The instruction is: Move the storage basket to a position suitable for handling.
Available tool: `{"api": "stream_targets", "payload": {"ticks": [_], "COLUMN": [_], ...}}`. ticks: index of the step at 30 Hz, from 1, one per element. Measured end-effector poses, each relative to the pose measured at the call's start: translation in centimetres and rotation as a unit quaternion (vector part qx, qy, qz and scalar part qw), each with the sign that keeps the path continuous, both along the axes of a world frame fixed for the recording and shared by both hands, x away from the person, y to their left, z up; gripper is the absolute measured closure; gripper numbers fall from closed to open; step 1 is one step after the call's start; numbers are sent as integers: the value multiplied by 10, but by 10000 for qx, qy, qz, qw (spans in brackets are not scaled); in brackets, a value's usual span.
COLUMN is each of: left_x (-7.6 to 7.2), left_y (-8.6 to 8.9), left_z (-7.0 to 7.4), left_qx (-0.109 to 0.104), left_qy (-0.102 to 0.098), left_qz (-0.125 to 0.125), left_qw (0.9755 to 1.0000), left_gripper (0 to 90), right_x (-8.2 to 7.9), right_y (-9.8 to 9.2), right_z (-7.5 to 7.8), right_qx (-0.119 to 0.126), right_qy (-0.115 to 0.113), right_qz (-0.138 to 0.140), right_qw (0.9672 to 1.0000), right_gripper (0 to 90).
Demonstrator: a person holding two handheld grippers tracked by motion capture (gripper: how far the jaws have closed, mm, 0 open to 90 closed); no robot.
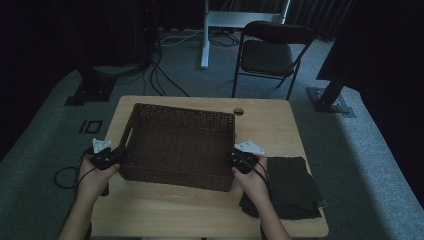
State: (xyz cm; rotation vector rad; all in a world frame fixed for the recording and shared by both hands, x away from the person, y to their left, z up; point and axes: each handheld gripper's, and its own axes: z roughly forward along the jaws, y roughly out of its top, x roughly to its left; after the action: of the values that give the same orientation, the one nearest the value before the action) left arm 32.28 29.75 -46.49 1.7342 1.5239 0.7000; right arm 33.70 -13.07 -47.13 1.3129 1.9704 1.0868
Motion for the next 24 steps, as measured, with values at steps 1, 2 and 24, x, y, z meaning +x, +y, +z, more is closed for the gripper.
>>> {"api": "stream_targets", "payload": {"ticks": [1, 2, 24], "left_x": [-2, -3, -27], "left_y": [0, 0, 15], "left_z": [0, 0, 1], "left_qx": [-1, -28, 41], "left_qy": [-1, -8, 61], "left_qz": [10, 22, 47], "left_qw": [10000, 10000, 10000], "left_gripper": [738, 737, 731], "right_x": [0, 0, -13], "right_y": [0, -1, 14], "right_z": [0, 0, 1], "right_qx": [0, 38, -8], "right_qy": [-4, -11, 71], "right_qz": [17, 24, 174], "right_qw": [10000, 10000, 9998], "right_gripper": [663, 664, 668]}}
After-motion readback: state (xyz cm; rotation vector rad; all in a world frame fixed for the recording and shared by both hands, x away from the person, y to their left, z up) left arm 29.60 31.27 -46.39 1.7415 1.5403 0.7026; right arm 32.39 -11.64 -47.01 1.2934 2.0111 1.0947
